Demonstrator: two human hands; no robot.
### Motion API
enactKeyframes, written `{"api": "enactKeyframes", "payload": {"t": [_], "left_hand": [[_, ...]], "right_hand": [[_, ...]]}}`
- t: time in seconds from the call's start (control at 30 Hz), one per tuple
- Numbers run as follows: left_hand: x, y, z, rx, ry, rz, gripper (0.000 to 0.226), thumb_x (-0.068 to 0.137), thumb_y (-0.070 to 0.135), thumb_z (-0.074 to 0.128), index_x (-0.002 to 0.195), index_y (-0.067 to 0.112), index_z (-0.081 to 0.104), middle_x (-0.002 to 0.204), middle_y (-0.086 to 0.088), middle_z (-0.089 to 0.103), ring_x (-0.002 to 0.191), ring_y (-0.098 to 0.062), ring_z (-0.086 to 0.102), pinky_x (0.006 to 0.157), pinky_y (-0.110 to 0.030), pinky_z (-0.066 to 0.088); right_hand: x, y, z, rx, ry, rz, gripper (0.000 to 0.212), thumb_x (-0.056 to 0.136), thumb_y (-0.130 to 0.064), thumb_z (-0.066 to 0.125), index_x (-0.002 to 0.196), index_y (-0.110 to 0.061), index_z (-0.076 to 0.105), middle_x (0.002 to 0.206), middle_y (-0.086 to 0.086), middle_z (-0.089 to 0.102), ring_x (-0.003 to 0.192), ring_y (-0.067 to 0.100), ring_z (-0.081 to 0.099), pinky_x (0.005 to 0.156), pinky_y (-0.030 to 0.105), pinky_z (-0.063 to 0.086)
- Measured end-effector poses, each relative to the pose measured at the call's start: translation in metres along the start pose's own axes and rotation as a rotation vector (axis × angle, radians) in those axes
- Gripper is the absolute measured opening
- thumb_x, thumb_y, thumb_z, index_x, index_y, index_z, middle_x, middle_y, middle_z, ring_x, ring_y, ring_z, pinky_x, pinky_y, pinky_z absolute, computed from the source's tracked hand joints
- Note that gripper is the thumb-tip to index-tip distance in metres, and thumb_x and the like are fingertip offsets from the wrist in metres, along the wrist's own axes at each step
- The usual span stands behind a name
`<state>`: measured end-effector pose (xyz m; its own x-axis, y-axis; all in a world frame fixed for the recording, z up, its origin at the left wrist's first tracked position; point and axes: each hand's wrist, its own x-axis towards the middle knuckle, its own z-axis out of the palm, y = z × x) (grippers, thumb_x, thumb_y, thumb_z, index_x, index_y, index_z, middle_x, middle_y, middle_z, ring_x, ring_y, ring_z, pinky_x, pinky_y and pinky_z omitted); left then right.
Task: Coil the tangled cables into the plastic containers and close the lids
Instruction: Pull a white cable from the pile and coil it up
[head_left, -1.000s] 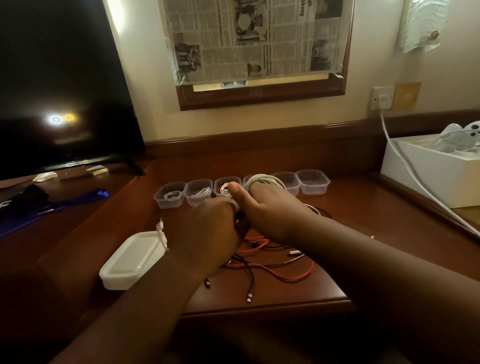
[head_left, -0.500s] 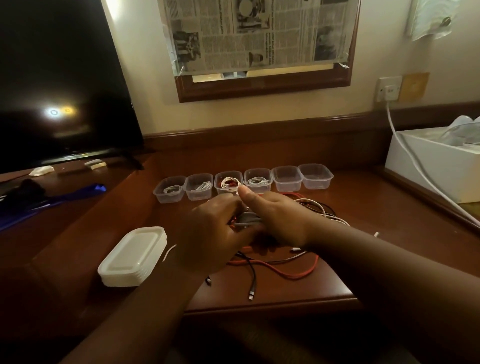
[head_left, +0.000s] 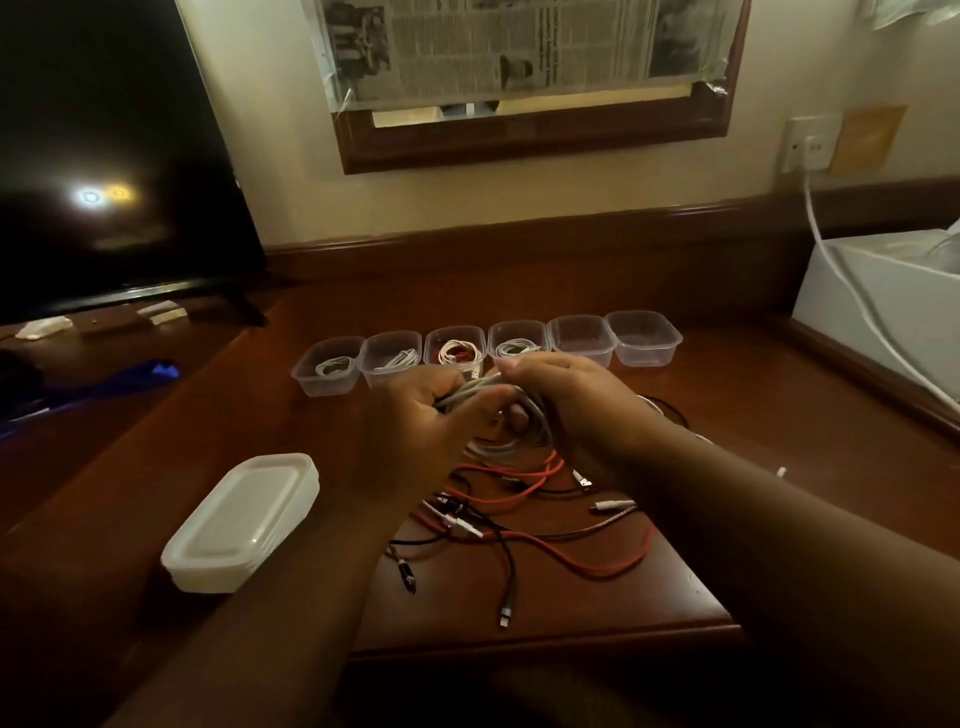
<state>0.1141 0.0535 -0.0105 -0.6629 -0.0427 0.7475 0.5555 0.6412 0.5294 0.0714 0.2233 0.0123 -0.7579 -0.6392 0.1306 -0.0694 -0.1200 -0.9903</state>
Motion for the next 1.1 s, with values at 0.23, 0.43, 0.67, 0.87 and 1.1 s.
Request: {"api": "enactKeyframes", "payload": {"t": [0.23,0.43,0.67,0.87,1.1], "left_hand": [[0.028,-0.032,0.031,-0.023,0.016,-0.061,0.056,0.081,0.059,0.065,0.060,0.007,0.055,0.052,-0.003,0.046,0.046,-0.015,0.043,0.042,-0.023,0.033],[0.057,-0.054,0.054,-0.077,0.108,-0.109,0.050,0.083,0.055,0.065,0.056,0.015,0.049,0.050,0.005,0.043,0.044,-0.012,0.040,0.043,-0.020,0.033],[0.060,-0.089,0.095,-0.189,0.134,-0.231,0.046,0.089,0.051,0.057,0.067,0.011,0.054,0.055,0.001,0.046,0.049,-0.016,0.043,0.047,-0.031,0.037],[0.057,-0.105,0.105,-0.354,0.083,-0.382,0.014,0.094,0.018,0.052,0.097,0.025,0.064,0.089,-0.003,0.065,0.085,-0.016,0.064,0.076,-0.035,0.054],[0.054,-0.089,0.109,-0.445,0.132,-0.578,0.021,0.089,0.007,0.068,0.088,0.026,0.077,0.091,0.000,0.077,0.091,-0.015,0.073,0.083,-0.034,0.057]], "right_hand": [[0.033,0.008,-0.017,0.051,0.133,0.019,0.029,0.101,-0.033,0.049,0.098,-0.009,0.065,0.095,0.015,0.058,0.088,0.028,0.048,0.066,0.031,0.042],[0.068,0.012,-0.037,-0.071,0.209,-0.034,0.033,0.105,-0.036,0.040,0.104,-0.010,0.060,0.054,-0.005,0.047,0.044,0.007,0.042,0.044,0.020,0.036],[0.107,0.047,-0.066,0.053,0.299,0.029,0.028,0.103,-0.031,0.047,0.084,-0.015,0.060,0.055,-0.008,0.047,0.050,0.008,0.043,0.050,0.024,0.038],[0.120,0.067,-0.086,0.510,0.366,0.051,0.036,0.104,-0.026,0.043,0.069,-0.016,0.048,0.048,-0.007,0.027,0.041,0.008,0.020,0.053,0.029,0.014],[0.114,0.082,-0.084,0.712,0.422,-0.012,0.039,0.104,-0.032,0.041,0.070,-0.013,0.047,0.044,-0.008,0.023,0.036,0.006,0.018,0.052,0.027,0.016]]}}
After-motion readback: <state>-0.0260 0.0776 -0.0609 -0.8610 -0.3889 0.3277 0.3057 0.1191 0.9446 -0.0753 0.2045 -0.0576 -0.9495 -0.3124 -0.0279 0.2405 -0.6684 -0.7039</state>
